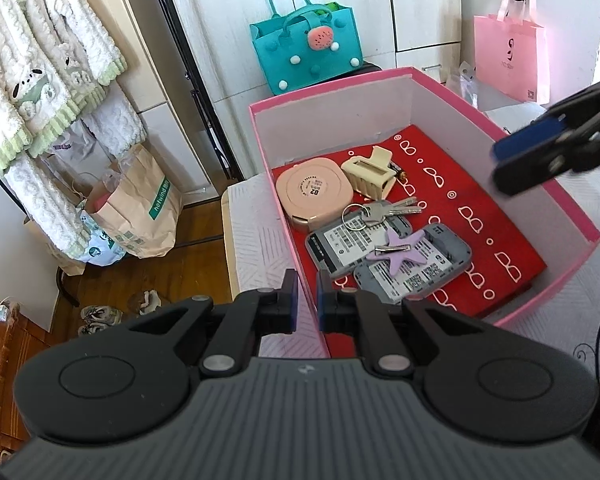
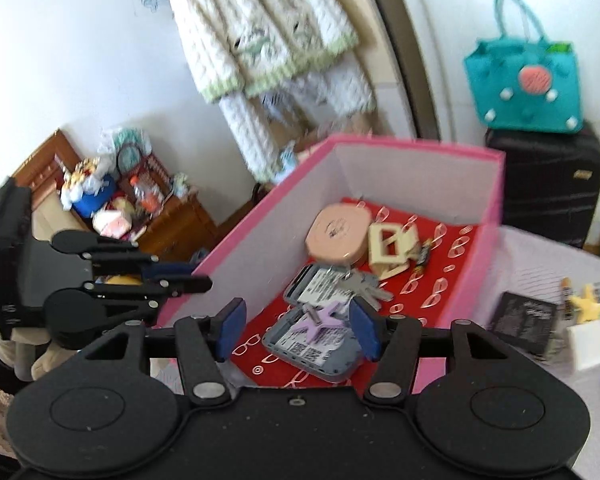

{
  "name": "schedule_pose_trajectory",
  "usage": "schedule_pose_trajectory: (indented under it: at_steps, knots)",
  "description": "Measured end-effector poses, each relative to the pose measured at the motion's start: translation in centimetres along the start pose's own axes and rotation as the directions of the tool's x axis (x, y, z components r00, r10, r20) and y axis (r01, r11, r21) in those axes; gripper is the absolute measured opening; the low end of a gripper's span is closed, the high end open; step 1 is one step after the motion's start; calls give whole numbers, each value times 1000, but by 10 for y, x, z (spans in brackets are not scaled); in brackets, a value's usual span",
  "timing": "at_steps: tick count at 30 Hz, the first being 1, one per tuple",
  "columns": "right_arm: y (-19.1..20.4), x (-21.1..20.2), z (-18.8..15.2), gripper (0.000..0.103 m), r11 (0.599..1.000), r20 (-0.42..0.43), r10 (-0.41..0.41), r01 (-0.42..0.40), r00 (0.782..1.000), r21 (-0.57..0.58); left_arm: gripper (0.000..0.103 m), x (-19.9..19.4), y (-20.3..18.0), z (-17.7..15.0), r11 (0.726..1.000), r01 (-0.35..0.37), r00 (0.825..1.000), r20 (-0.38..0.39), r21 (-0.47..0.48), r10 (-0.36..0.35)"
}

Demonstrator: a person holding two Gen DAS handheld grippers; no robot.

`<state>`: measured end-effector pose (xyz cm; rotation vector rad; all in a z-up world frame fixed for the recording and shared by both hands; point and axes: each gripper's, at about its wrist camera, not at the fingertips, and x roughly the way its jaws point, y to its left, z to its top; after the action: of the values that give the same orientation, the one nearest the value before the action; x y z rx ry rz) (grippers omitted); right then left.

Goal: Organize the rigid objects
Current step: 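Carry the purple star clip into the pink box and release it, then move the right gripper to the white charger cube and grasp it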

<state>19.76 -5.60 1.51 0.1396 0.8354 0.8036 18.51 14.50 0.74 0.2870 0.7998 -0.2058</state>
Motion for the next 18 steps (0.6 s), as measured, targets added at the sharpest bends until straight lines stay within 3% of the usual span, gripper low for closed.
schedule_pose_trajectory:
  at_steps: [4,10,18]
  knots:
    - [-6,-30,-9,64,999,59,-39,39,998,10,8,-1,-1,-1,1000,0,1000,-1,0,0]
    - [-20,-60,-28,65,987,108,-162,164,981,-3,9,-2,-1,-2,1000,-2,1000,2,-3,2]
    - [-56,-77,-64,65,939,157,-342,345,926,9,9,-6,1,-3,1000,5,1000,5,-19,-5]
